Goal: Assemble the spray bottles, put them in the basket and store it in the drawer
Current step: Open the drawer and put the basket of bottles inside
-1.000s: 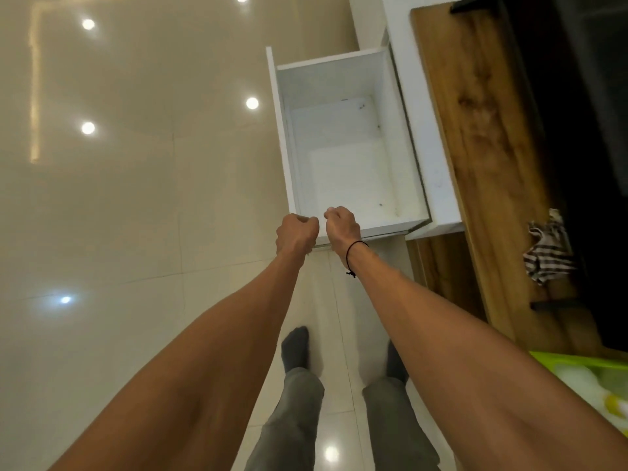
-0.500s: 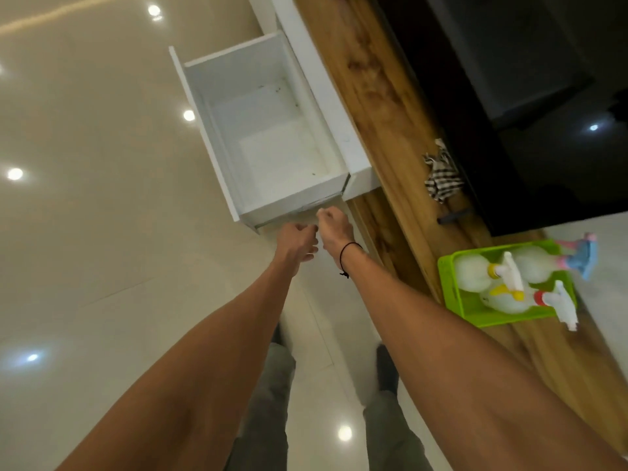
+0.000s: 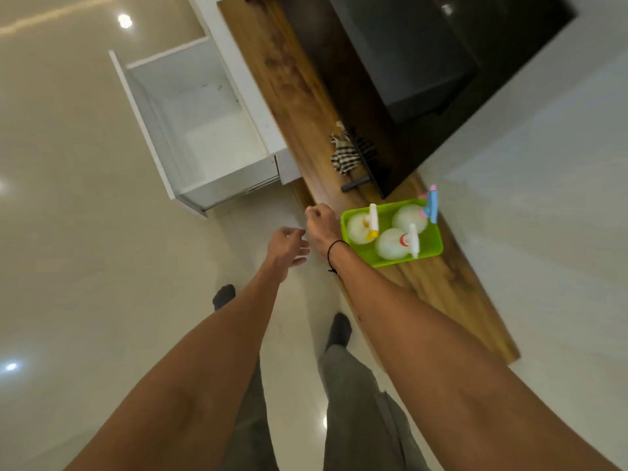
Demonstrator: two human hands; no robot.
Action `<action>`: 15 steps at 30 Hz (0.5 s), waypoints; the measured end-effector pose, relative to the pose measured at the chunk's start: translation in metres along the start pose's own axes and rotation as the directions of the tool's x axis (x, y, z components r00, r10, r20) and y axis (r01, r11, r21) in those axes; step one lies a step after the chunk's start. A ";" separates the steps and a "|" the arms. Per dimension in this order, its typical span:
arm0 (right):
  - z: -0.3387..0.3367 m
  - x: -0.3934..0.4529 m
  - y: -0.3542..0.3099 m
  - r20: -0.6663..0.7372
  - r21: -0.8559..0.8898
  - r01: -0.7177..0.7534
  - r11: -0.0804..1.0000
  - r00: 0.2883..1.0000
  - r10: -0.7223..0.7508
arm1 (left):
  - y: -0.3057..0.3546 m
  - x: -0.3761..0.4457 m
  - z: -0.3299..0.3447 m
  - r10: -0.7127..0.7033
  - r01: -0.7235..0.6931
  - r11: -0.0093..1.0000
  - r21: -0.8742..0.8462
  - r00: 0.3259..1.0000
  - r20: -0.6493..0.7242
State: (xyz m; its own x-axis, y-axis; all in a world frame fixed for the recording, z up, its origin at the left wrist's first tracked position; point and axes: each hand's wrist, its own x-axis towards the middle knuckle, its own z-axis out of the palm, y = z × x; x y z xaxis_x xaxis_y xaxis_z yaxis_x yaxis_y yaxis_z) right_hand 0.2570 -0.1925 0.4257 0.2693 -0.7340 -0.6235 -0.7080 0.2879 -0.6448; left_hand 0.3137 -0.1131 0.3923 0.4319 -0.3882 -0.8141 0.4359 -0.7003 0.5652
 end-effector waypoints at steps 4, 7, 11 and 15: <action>-0.048 -0.032 0.023 0.031 0.028 -0.027 0.999 0.999 0.026 | 0.003 -0.042 0.037 -0.004 0.004 1.000 -0.019 1.000 -0.001; -0.082 -0.045 0.044 0.008 0.046 -0.042 0.998 0.999 0.041 | 0.005 -0.060 0.063 0.010 -0.010 1.000 -0.006 1.000 0.005; -0.124 -0.047 0.065 -0.076 0.114 -0.076 0.991 0.993 0.085 | 0.011 -0.071 0.096 0.017 -0.017 1.000 0.015 1.000 0.020; -0.162 -0.042 0.077 -0.188 0.206 -0.058 0.977 0.977 0.098 | 0.017 -0.077 0.120 0.030 -0.030 0.999 0.020 0.999 0.022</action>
State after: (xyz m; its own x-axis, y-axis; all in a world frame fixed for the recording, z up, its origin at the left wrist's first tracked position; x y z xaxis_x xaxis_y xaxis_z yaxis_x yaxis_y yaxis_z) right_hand 0.0852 -0.2391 0.4737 0.0713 -0.8047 -0.5894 -0.5731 0.4506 -0.6845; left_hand 0.1929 -0.1674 0.4488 0.4270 -0.4222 -0.7996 0.4067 -0.7001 0.5868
